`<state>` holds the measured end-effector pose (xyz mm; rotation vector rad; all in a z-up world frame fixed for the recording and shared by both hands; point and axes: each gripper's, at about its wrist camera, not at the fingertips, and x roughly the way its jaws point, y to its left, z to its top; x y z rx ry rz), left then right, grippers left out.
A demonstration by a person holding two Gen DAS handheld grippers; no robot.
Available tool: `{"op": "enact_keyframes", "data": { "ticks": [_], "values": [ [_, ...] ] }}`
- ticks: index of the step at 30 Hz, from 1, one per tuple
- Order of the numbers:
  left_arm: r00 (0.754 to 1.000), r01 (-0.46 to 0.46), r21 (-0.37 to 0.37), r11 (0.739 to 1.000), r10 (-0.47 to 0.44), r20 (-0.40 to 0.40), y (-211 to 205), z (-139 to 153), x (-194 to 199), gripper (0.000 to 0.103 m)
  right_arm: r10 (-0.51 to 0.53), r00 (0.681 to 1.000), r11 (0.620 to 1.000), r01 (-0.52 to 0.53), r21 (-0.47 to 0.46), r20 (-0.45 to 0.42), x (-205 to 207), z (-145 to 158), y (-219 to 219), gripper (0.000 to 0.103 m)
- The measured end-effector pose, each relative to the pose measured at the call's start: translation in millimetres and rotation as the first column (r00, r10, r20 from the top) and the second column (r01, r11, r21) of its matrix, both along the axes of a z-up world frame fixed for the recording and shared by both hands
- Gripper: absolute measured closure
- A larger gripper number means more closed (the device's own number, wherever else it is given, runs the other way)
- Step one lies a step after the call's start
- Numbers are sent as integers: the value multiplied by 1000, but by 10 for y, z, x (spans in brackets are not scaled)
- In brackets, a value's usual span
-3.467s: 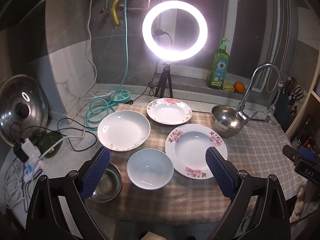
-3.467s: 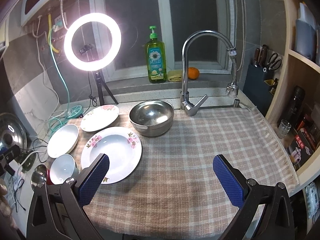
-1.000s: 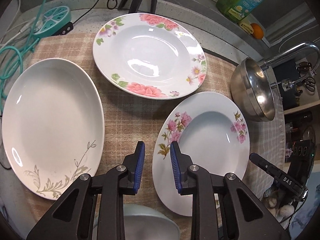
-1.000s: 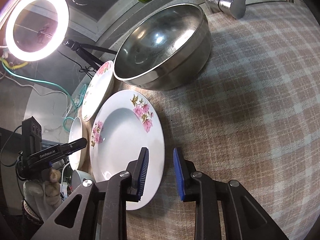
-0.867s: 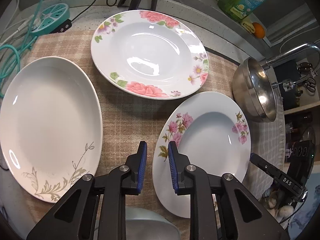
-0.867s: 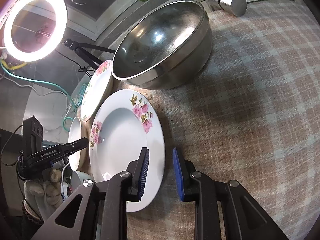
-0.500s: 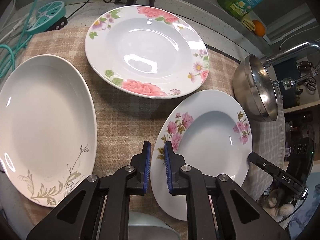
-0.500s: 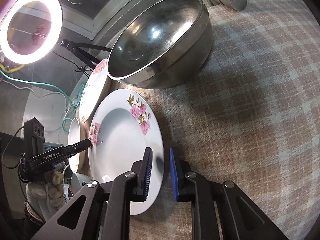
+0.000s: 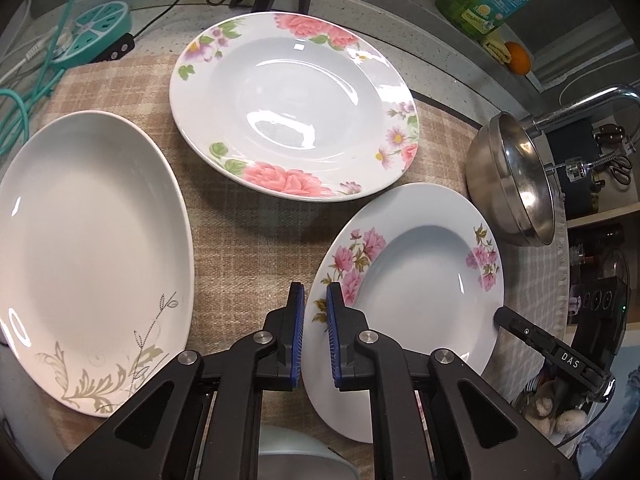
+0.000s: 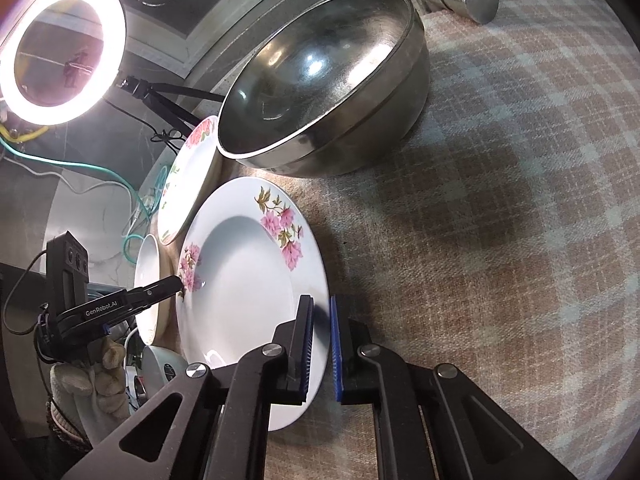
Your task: Organize plates and bowls
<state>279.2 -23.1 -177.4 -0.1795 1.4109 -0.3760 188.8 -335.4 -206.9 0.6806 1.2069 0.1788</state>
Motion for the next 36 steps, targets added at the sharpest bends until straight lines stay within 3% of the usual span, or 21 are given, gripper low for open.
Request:
{"op": "enact_keyframes", "data": {
  "ticks": [36],
  "values": [
    [999, 23, -27, 999, -24, -43, -102, 15, -125, 94, -42, 998, 999, 42, -5, -55, -131, 41, -118, 94]
  ]
}}
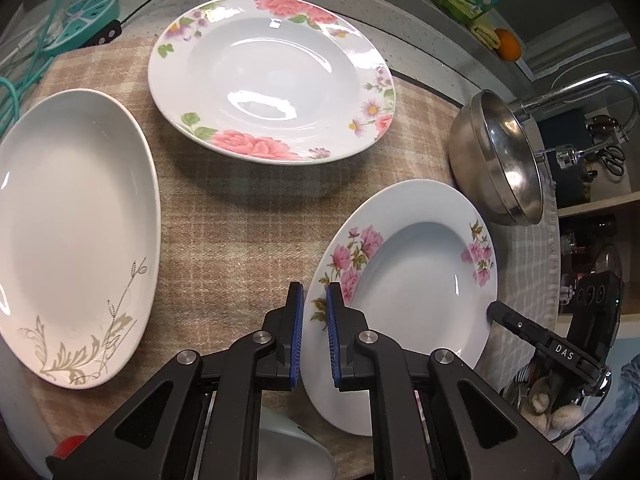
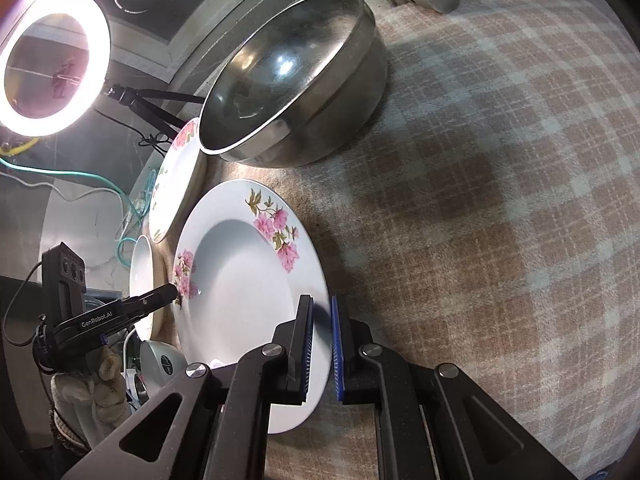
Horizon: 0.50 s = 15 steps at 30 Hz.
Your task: Organize plates and bowls
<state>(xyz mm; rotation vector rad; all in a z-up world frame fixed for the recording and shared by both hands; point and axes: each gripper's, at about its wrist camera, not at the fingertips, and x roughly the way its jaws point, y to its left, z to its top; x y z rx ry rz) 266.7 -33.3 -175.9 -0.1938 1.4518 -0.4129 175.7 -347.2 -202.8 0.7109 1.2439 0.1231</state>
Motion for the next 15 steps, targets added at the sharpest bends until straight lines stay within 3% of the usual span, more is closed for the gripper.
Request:
{"op": "enact_keyframes", "data": {
  "ticks": [15],
  "values": [
    [1000, 22, 4, 1000, -22, 5, -121, 73, -154, 94, -19, 1000, 1000, 19, 9, -13, -127, 54, -39, 94]
  ]
}}
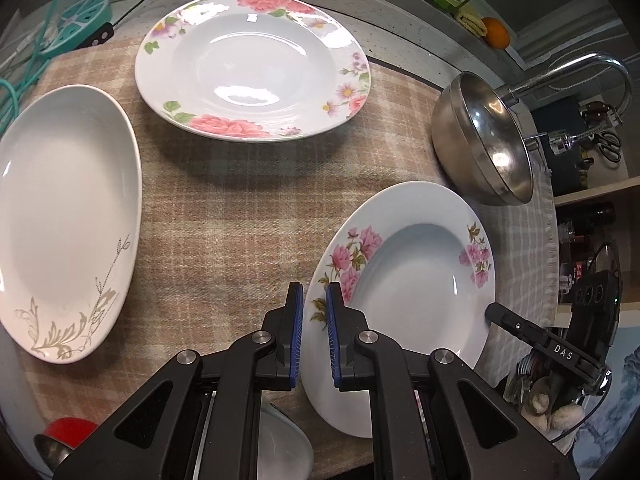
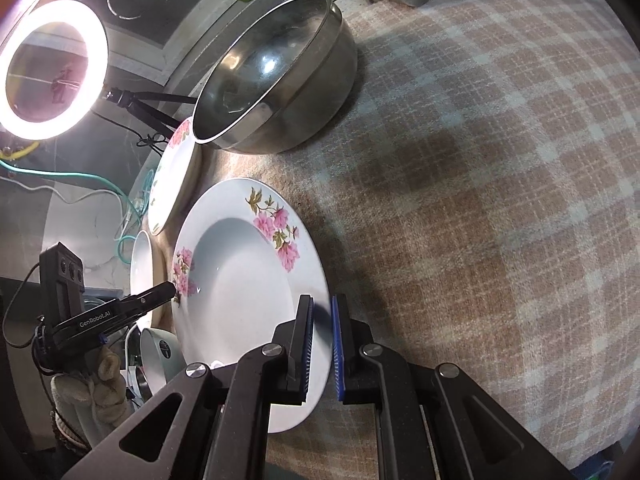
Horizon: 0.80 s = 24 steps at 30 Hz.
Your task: Organize plates and bowls
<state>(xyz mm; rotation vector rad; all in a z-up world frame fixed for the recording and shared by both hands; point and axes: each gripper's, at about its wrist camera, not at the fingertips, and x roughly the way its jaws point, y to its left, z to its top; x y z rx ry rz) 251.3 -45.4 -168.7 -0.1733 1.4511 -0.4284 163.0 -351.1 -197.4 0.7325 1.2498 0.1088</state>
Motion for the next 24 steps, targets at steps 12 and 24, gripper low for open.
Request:
{"op": "enact_keyframes", "data": {
  "ticks": [12, 24],
  "values": [
    [1000, 18, 1, 1000, -18, -6, -68, 5, -186, 94, -9, 1000, 1000, 9, -2, 1, -136, 23, -33, 94],
    [999, 31, 5, 1000, -31, -7, -110, 8, -350, 94, -15, 1000, 1000, 15, -2, -4, -256, 2, -51, 94]
  ]
}}
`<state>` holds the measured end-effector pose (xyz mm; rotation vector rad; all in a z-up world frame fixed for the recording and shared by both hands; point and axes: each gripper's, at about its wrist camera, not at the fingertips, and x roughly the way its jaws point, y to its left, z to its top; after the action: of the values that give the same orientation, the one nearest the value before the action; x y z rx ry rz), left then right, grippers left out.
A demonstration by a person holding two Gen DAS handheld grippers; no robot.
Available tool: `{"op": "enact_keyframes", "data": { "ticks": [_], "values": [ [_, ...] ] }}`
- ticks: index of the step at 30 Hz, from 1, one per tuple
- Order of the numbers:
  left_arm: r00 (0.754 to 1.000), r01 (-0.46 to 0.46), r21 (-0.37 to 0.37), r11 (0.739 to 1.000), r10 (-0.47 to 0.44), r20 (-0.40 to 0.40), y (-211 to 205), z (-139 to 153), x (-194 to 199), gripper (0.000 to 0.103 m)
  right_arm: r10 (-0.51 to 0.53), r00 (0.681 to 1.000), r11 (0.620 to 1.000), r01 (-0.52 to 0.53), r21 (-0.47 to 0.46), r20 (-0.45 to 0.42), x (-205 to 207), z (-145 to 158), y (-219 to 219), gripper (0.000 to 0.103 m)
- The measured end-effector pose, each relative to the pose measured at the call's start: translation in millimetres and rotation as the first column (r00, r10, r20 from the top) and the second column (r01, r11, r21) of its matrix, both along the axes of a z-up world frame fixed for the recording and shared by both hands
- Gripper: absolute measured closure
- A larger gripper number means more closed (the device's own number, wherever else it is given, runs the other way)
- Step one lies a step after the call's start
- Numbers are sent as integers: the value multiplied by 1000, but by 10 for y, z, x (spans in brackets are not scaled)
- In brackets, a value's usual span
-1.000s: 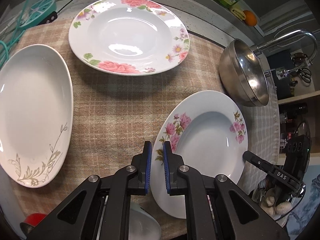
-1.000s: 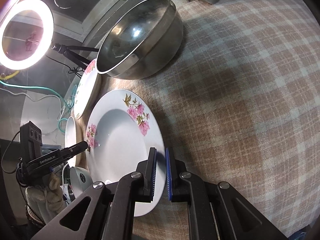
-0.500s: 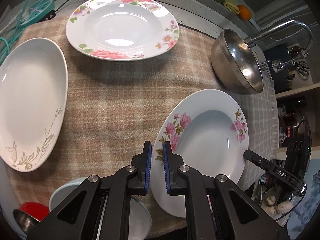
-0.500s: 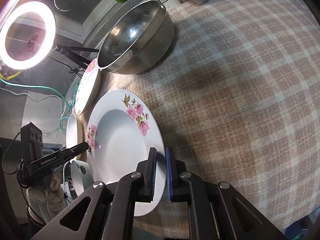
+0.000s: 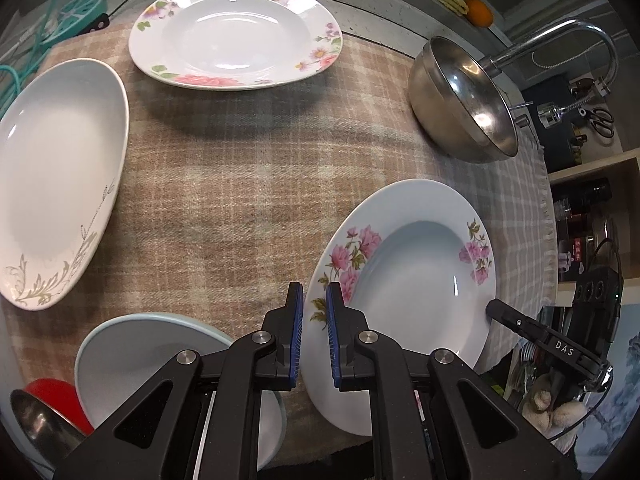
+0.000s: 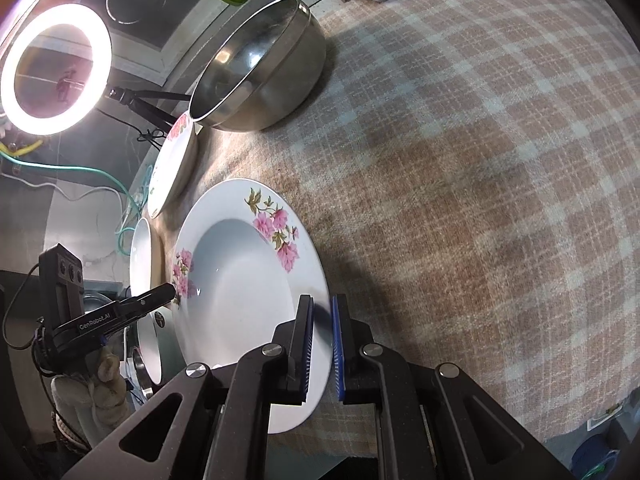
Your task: Organize plates and bowls
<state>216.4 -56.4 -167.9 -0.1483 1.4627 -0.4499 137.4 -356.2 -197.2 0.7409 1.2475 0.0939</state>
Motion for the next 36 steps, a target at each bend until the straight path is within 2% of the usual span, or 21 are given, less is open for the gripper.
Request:
{"op": "enact_keyframes", "data": {
  "ticks": [36],
  "values": [
    [999, 38, 36, 999, -38, 0, -79, -63, -150, 94, 23, 999, 1000, -23, -7, -24, -255, -120, 69, 93]
  ]
}}
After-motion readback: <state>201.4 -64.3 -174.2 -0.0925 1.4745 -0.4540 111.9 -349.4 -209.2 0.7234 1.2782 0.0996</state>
